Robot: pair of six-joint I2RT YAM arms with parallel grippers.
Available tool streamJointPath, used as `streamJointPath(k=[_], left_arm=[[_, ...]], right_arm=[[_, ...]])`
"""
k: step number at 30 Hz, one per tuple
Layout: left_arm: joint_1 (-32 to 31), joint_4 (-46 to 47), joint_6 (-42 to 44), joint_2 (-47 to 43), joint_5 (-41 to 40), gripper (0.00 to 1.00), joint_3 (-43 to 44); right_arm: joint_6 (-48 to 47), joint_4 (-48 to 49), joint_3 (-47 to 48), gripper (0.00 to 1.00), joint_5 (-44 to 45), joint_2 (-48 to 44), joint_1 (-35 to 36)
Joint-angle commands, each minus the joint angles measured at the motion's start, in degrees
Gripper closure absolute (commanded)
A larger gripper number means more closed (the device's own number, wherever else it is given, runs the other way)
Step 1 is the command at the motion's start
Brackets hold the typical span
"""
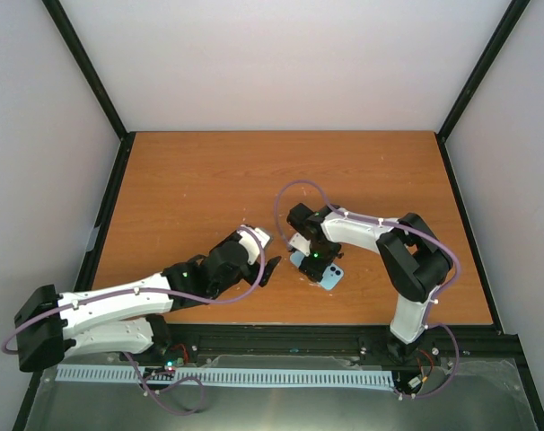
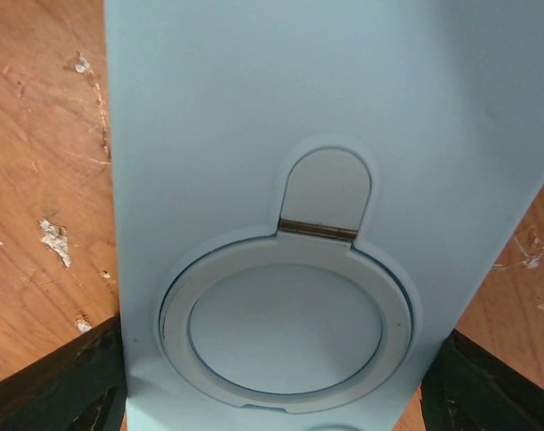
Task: Take the phone out of the phone case
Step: Pick up the phone at the center of the board.
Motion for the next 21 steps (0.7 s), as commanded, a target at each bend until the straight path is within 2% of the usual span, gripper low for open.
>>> streamJointPath(k=[1, 5, 10, 14, 18, 21], left_arm=[[-0.59, 1.08, -2.61, 0.13, -0.69, 0.16, 0.41], [-0.74, 5.33, -1.41, 4.21, 3.09, 0.21, -1.02], [-4.65, 12.33, 6.02, 7.55, 4.50, 0.23, -2.64], [-9.08, 16.48, 11.49, 9.57, 4.86, 0.26, -4.41], [-10.12, 19.42, 17.47, 13.37, 5.95, 0.34, -5.24], [-10.08, 21.50, 21.89, 17.72, 4.71, 0.35, -3.71]], right_arm=[[-2.15, 3.07, -3.32, 0.45, -1.05, 2.90, -0.41], [-6.69, -1.73, -1.45, 0.58, -7.27, -1.45, -4.22], [-13.47, -7.52, 0.43, 0.60, -10.64, -6.28, -6.89], [-16.46, -10.62, 1.03, 0.67, -12.58, -7.36, -9.08], [-19.81, -13.56, 1.98, 0.68, -15.34, -7.04, -10.83], [-21.27, -15.54, 2.86, 0.68, -16.95, -6.19, -10.84]])
